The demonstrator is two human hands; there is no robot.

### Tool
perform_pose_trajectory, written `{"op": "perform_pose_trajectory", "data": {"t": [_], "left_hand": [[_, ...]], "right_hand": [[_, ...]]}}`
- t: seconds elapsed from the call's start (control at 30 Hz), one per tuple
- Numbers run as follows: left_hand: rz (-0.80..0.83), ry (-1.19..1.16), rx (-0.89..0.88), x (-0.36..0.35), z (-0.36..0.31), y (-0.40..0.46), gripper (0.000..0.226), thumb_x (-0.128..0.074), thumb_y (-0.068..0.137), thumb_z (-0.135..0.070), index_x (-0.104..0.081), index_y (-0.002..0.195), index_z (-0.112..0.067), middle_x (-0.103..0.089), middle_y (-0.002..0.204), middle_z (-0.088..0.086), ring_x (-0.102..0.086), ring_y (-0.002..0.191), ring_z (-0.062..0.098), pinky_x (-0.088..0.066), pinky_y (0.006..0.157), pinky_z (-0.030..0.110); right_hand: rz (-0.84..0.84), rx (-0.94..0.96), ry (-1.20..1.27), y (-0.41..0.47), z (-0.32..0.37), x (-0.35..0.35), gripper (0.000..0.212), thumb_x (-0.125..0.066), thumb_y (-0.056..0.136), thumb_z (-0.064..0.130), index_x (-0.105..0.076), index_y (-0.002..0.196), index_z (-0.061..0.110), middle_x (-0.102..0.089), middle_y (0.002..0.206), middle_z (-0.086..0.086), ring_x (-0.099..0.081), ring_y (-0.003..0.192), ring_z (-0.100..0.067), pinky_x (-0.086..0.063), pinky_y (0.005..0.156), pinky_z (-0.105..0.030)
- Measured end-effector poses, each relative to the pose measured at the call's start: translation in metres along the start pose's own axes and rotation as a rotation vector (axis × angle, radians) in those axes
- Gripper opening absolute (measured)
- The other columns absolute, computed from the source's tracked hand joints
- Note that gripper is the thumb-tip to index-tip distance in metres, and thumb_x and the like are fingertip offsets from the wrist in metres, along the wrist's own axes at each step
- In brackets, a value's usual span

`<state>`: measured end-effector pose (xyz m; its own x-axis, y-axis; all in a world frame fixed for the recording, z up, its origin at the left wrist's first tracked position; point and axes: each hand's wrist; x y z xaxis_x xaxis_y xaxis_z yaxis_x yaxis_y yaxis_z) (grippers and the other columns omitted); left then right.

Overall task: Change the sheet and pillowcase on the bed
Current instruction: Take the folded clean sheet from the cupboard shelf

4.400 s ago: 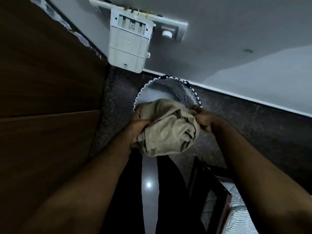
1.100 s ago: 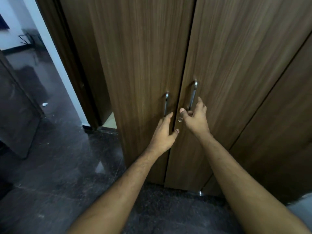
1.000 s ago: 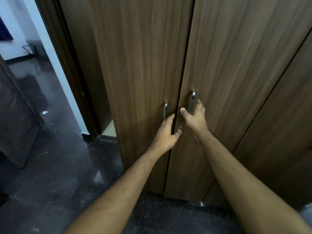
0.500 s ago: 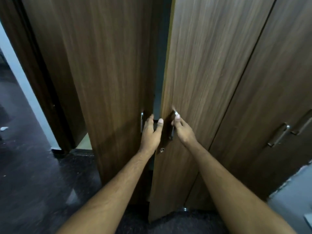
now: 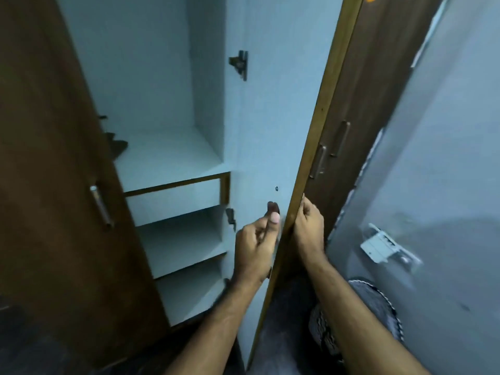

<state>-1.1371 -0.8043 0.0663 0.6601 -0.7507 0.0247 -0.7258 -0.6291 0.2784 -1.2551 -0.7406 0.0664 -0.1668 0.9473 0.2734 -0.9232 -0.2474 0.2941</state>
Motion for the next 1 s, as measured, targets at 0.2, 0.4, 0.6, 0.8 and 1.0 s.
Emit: {"op": "perform_pose_trajectory", "data": {"t": [0.2, 0.4, 0.6, 0.8, 1.0], "left_hand": [[0.079, -0.06, 0.093, -0.05, 0.011, 0.013, 0.058, -0.035, 0.095, -0.072, -0.07, 0.08, -0.029, -0.065, 0.071, -0.012, -0.058, 0.065, 0.0, -0.039, 0.065, 0.017], [0.227, -0.058, 0.208, -0.027, 0.006, 0.04, 0.074, -0.011, 0.096, -0.064, -0.075, 0.114, -0.032, -0.062, 0.131, -0.014, -0.043, 0.101, -0.027, -0.023, 0.102, 0.016], [0.263, -0.024, 0.191, 0.0, 0.008, 0.043, 0.074, -0.01, 0.096, -0.067, -0.073, 0.12, -0.037, -0.059, 0.141, -0.012, -0.04, 0.124, -0.02, -0.015, 0.107, 0.014], [0.369, 0.073, 0.142, 0.016, 0.008, 0.048, 0.045, -0.037, 0.104, -0.055, -0.063, 0.133, -0.033, -0.061, 0.13, -0.021, -0.052, 0.127, -0.001, -0.04, 0.11, 0.031], [0.08, 0.177, 0.201, 0.052, 0.022, 0.056, 0.041, -0.05, 0.105, -0.022, -0.049, 0.146, -0.023, -0.057, 0.143, -0.004, -0.053, 0.13, 0.011, -0.043, 0.113, 0.038]], "right_hand": [[-0.072, 0.023, 0.103, -0.001, -0.012, 0.044, 0.064, -0.027, 0.104, 0.057, -0.068, 0.113, 0.01, -0.073, 0.106, -0.006, -0.067, 0.103, -0.018, -0.053, 0.088, -0.035], [-0.221, 0.394, -0.143, -0.002, -0.011, 0.036, 0.066, -0.018, 0.105, 0.055, -0.056, 0.124, 0.005, -0.05, 0.115, -0.005, -0.049, 0.101, 0.011, -0.04, 0.081, -0.012], [-0.424, 0.58, -0.171, -0.011, -0.01, 0.013, 0.04, -0.036, 0.107, 0.027, -0.043, 0.14, 0.007, -0.04, 0.131, -0.012, -0.047, 0.121, -0.007, -0.043, 0.101, -0.025], [-0.541, 0.983, -0.875, -0.035, 0.022, -0.005, 0.04, -0.049, 0.103, 0.012, -0.058, 0.139, 0.026, -0.045, 0.14, -0.003, -0.045, 0.129, -0.019, -0.034, 0.095, -0.038], [-0.088, 0.634, -0.833, -0.043, 0.035, -0.05, 0.057, -0.057, 0.089, 0.004, -0.047, 0.144, 0.01, -0.054, 0.135, -0.013, -0.053, 0.12, -0.027, -0.054, 0.091, -0.04]]}}
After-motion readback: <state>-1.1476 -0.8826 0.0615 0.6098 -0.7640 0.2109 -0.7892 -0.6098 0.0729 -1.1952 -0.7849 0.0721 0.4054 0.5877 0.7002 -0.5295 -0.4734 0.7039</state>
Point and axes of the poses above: each hand's wrist, its own y-axis towards the middle knuckle, its own x-axis out of the back of the hand, z = x × y
